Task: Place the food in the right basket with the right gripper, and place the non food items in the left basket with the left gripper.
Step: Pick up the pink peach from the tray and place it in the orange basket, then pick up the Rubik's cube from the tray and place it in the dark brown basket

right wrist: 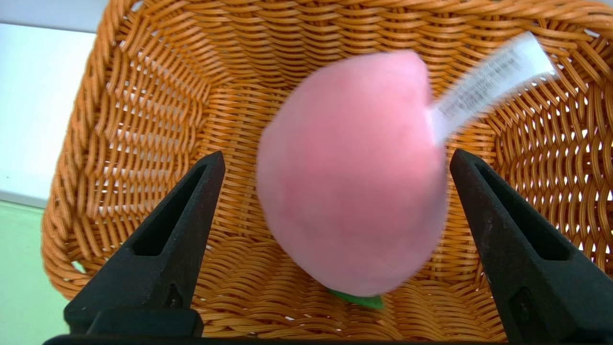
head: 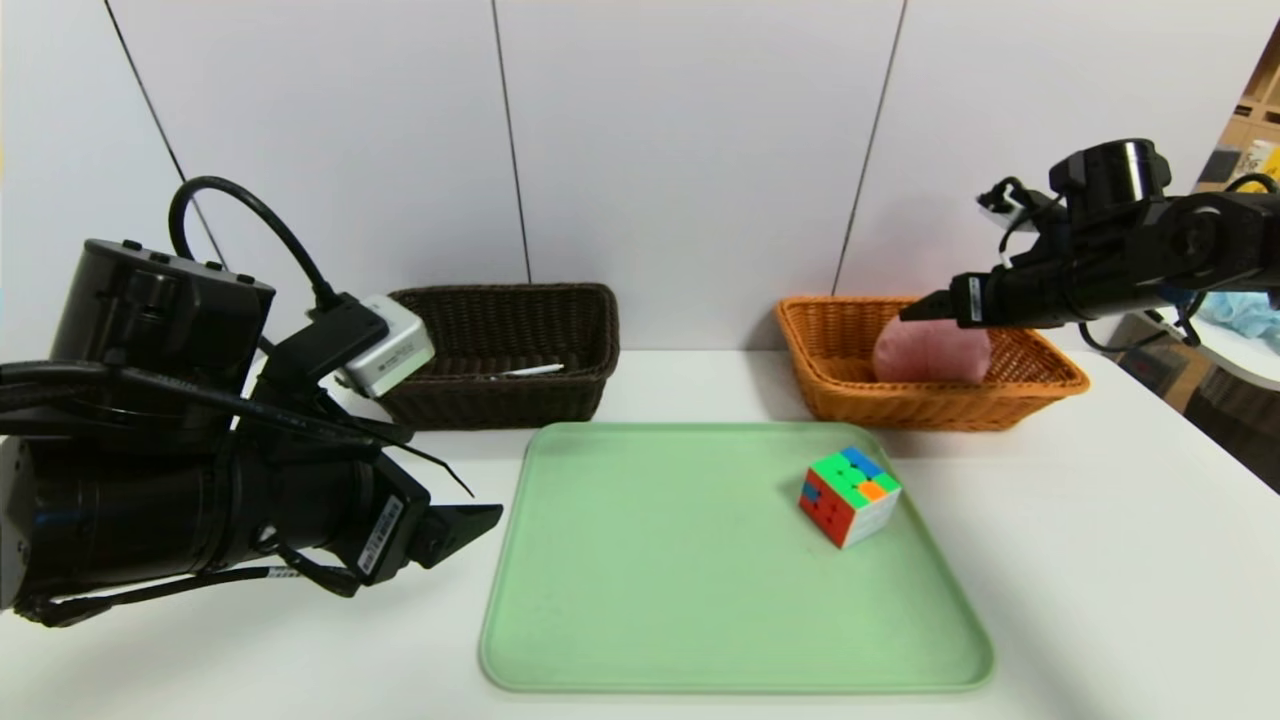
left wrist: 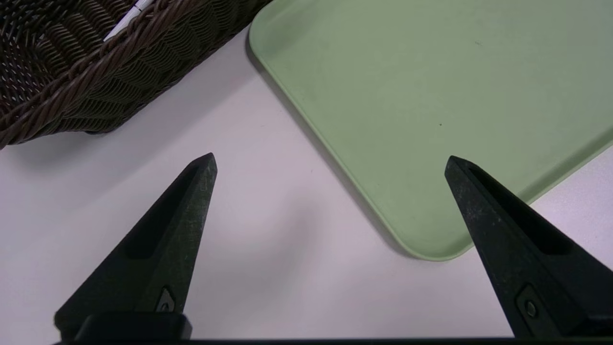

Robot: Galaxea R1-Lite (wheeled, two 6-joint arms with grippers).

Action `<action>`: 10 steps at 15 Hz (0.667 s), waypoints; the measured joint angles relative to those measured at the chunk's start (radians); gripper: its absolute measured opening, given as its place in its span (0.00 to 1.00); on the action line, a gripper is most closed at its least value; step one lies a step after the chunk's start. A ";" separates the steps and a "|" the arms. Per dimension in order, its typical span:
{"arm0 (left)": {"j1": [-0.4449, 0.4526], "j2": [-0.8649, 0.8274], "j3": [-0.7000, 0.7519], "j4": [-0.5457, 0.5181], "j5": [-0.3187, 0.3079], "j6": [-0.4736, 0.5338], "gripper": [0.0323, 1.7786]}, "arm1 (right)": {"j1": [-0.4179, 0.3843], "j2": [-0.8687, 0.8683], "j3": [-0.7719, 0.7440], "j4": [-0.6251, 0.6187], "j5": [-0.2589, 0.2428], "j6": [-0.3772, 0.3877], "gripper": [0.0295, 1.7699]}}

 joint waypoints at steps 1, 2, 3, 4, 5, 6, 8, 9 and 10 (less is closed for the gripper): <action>-0.001 0.000 0.000 -0.009 0.000 0.000 0.95 | 0.000 -0.006 -0.002 0.004 0.000 0.000 0.92; -0.001 0.000 0.000 -0.021 -0.002 0.000 0.95 | 0.000 -0.013 -0.010 0.017 0.000 0.001 0.93; 0.000 0.000 0.000 -0.034 -0.005 0.001 0.95 | 0.000 -0.022 -0.028 0.042 0.000 0.002 0.93; 0.000 0.002 -0.001 -0.048 -0.008 0.002 0.95 | 0.000 -0.032 -0.051 0.076 0.000 0.003 0.94; 0.000 0.006 -0.007 -0.064 -0.009 0.002 0.95 | 0.000 -0.046 -0.077 0.114 0.000 0.003 0.94; 0.000 0.015 -0.017 -0.077 -0.010 0.003 0.95 | 0.000 -0.065 -0.096 0.159 0.000 0.003 0.94; -0.001 0.038 -0.054 -0.093 -0.010 0.005 0.95 | 0.000 -0.107 -0.111 0.229 0.000 0.003 0.95; -0.002 0.048 -0.072 -0.094 -0.011 0.006 0.95 | 0.000 -0.129 -0.111 0.258 0.001 0.003 0.95; -0.002 0.055 -0.080 -0.094 -0.012 0.005 0.95 | 0.000 -0.153 -0.110 0.288 0.005 0.003 0.95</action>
